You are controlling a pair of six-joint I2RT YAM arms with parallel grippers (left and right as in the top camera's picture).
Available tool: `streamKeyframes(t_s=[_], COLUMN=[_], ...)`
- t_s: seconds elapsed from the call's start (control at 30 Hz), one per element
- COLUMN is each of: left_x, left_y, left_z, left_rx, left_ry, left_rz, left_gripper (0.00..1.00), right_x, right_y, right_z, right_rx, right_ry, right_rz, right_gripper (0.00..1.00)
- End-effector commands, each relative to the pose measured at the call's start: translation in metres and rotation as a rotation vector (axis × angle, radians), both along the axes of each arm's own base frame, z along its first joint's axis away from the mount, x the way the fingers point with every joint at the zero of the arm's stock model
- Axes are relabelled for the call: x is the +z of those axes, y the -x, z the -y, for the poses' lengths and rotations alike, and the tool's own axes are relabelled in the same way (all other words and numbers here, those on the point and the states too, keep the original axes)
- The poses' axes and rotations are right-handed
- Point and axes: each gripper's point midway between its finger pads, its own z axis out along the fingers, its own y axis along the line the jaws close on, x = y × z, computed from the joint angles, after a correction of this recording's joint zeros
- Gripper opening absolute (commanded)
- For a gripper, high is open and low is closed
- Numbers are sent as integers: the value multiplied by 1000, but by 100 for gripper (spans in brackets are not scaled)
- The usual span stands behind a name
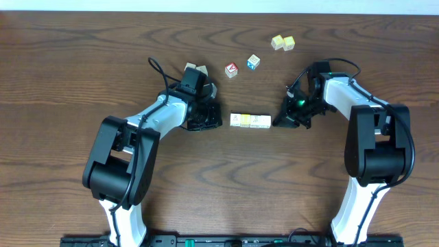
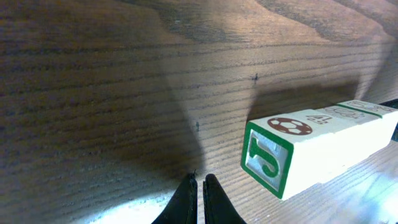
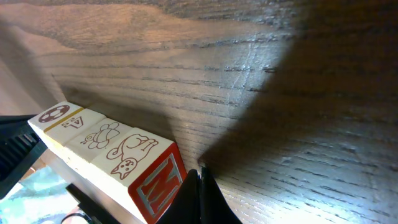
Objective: Lift 4 blocks
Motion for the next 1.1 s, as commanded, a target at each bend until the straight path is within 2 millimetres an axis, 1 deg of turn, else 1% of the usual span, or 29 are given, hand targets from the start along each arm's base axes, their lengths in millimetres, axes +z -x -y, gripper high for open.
streamKeyframes(t_s=[0.0,0.3,0.4,0.43,0.47,0.57,0.7,0.83,0.97,1.07], left_x=[14,21,27,29,29,27,22,14,14,14], left_y=[-11,-18,-21,-23,-23,-23,-22,-18,-14,-13], left_z=[1,7,15,18,18,17,17,19,25,25], left_rx=[-15,-19,-28,-22,-16,-16,-6,-5,-21,-21], left_ry=[-5,22,70,90,91,89,86,83,95,93], left_rz=[37,64,81,81,80,74,55,25,20,18], left_gripper=[7,7,7,7,7,7,7,7,7,7], right_x=[-12,-9,-1,6,8,15,14,15,14,14], right_y=[5,4,0,-2,-3,-4,1,2,3,0], right_z=[8,10,11,13,13,14,13,7,0,-5], right_rx=[3,3,2,1,0,-4,-2,12,30,26], right_ry=[76,88,98,105,110,116,118,117,117,115], right_rz=[-20,-11,16,36,45,58,35,38,48,56], right_gripper=[1,1,1,1,1,1,1,1,1,1])
